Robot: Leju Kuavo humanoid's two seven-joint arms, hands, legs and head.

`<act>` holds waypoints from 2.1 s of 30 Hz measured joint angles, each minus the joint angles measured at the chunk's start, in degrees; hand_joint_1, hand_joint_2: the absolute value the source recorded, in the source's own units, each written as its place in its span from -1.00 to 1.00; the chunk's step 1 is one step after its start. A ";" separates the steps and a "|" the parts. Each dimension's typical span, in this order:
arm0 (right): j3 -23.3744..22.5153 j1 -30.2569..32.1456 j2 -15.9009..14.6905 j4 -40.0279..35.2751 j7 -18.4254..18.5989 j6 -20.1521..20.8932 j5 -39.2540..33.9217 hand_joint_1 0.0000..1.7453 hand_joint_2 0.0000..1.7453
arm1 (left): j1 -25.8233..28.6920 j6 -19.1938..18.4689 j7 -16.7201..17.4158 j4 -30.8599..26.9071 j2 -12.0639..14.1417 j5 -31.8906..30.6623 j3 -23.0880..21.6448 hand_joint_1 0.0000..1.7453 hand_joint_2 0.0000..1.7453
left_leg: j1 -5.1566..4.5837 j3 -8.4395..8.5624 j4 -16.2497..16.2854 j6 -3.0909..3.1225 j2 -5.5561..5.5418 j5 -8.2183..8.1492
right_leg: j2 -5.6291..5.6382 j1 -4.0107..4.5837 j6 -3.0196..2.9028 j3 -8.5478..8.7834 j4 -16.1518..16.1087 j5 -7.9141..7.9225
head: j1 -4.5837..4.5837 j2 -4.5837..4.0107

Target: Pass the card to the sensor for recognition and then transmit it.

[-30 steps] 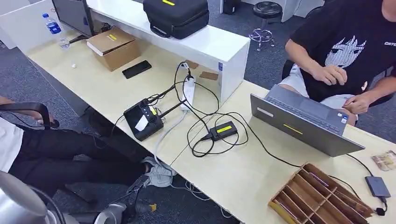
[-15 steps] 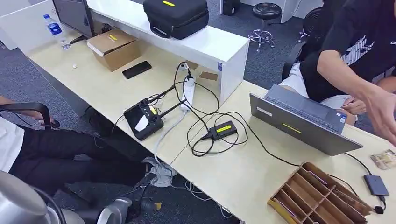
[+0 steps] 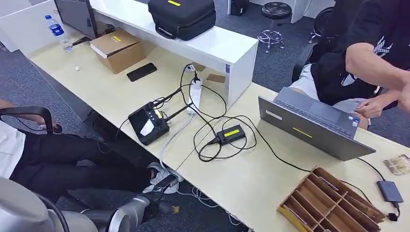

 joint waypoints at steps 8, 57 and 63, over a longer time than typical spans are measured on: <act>0.09 0.58 4.11 5.52 -4.22 -0.20 -1.13 -1.00 1.00 | -0.53 -0.13 0.06 0.00 -0.39 0.04 -1.20 -1.00 1.00 | 0.00 0.00 0.00 0.00 0.07 0.00 | 0.02 0.00 -0.03 -0.08 0.00 0.03 | 0.00 0.00; -15.98 53.76 -10.33 -36.50 -5.97 -23.21 3.06 -1.00 1.00 | 6.74 1.46 -6.62 0.26 1.25 5.05 3.04 -1.00 1.00 | 0.05 -0.27 -0.01 0.07 -0.05 -0.13 | -0.11 0.04 0.04 -0.19 -0.14 -0.05 | -0.02 0.00; -14.69 53.75 -9.62 -35.34 -3.41 -25.42 8.37 -1.00 1.00 | 6.61 1.49 -6.12 0.26 1.07 4.70 3.04 -1.00 1.00 | 0.05 -0.27 -0.01 0.07 -0.05 -0.13 | -0.11 0.04 0.04 -0.20 -0.14 -0.05 | -0.02 0.00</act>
